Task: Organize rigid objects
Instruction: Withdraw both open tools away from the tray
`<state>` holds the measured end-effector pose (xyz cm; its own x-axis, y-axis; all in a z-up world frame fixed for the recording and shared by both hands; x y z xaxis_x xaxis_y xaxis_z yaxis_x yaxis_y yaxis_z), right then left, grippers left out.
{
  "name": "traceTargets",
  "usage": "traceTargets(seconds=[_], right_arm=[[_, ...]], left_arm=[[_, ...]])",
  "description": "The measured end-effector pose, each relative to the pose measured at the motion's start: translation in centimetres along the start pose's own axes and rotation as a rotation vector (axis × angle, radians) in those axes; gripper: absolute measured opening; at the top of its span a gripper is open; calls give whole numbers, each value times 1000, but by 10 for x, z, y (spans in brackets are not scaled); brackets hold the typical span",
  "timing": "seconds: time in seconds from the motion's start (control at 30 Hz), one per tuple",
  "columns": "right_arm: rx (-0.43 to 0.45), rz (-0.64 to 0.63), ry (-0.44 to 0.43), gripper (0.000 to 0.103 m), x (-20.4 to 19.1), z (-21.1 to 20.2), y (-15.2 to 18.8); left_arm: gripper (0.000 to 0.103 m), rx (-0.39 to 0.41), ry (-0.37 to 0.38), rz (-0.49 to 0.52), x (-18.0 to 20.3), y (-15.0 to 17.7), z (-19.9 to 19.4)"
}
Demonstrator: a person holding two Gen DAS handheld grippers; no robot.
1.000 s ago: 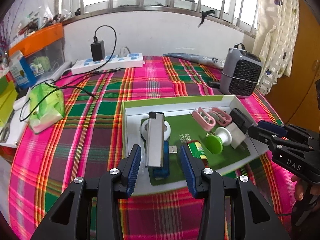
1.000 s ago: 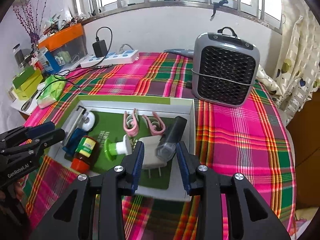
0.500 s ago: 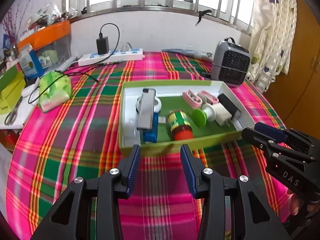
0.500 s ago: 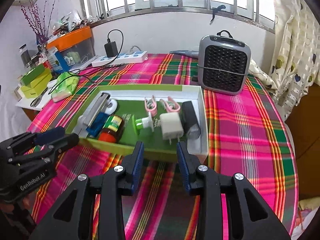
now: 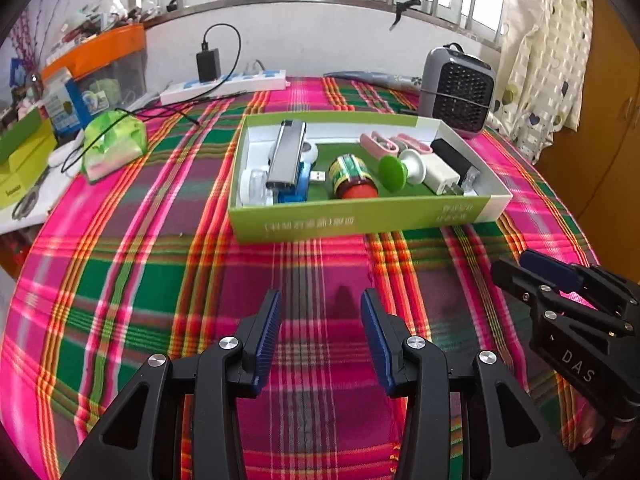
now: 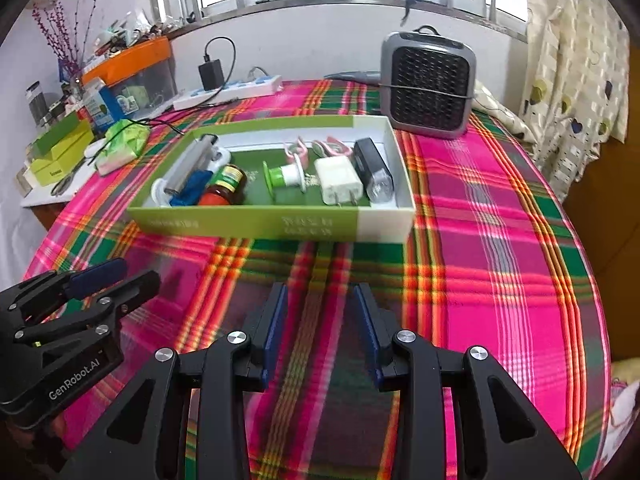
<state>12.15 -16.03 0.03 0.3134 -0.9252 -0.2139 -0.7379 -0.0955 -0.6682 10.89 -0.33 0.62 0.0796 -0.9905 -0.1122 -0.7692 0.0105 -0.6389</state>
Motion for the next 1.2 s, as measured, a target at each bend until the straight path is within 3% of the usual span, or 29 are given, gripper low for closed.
traceTargets(seconds=[0.07,0.1,0.5,1.2], right_arm=[[0,8,17,49,2,0,4],[-5,15,25,51,4,0,5],[-46,49,93,51,17,5,17],[-48,44,102,54,16,5,17]], left_arm=[[40,-7,-5,6,2,4,1],[40,-6,-10,11,3,5,1],[40,-24,-28,11,8,8,8],[41,-15,-65,30,15,8,9]])
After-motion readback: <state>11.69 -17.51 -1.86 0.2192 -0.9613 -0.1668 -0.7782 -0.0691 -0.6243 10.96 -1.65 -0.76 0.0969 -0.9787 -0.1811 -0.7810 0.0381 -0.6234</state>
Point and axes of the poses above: each gripper's, at about its wrist camera, not at the fingertips, and z roughly the way its jaws point, x to its right, y to its underside, the point moved 2 cm from there along z, roughly the way its jaws point, and after that the axes turned 12 degrees about -y, right-handed, at the moved point
